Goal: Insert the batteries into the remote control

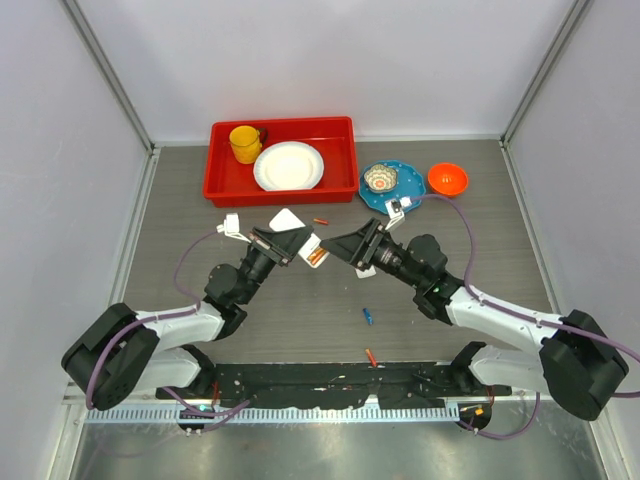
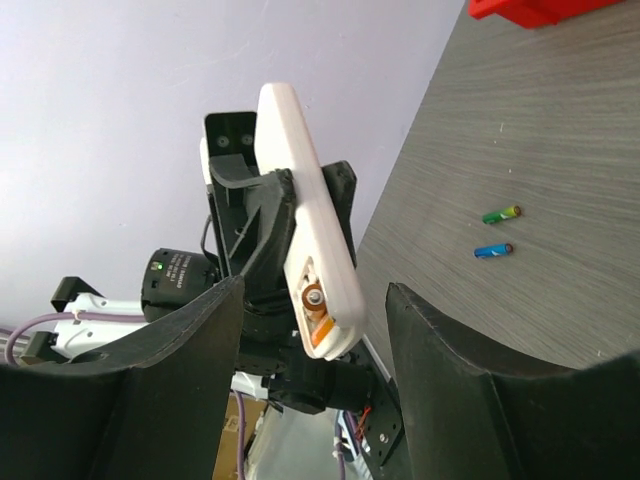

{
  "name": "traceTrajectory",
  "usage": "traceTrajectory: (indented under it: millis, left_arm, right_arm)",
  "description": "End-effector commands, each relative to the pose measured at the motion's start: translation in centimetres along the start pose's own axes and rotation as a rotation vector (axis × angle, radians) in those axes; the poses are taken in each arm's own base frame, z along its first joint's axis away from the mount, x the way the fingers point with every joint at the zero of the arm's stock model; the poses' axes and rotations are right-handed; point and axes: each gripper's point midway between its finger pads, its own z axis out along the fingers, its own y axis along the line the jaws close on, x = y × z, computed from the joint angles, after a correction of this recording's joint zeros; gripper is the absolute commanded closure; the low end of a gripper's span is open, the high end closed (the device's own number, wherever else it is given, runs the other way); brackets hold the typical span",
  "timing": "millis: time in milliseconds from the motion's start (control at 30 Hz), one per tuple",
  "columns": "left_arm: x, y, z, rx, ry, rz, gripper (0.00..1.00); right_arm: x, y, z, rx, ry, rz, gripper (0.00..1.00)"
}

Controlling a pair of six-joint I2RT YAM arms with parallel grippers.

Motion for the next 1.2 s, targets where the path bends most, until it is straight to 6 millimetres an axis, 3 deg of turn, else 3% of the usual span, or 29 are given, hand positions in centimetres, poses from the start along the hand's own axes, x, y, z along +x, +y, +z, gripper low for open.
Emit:
traceTrajectory:
  millis: [0,300,633,1167]
  left_arm:
    - [-2.6,-6.2,-0.4,0.249,-0.110,-0.020,1.00]
    - [-2.9,-7.2,-0.2,0.274,-0.116,-0.026,1.00]
    - [-2.8,-7.0,-0.2,0.271,-0.110,-0.026,1.00]
    - [-2.8,-7.6,-0.2,0.287,-0.106,-0.030,1.00]
  right_arm:
    - [-1.0,1.3,-0.6,-0.043,-0.027,-0.031,0.36]
    - [-0.3,-0.4,-0.7,-0.024,-0.030,0.023,0.41]
    - [-1.4,0.6,-1.2,-0.059,-0.083,0.023,0.41]
    - [-1.8,-0.3,-0.9,-0.037,-0.106,0.039,0.42]
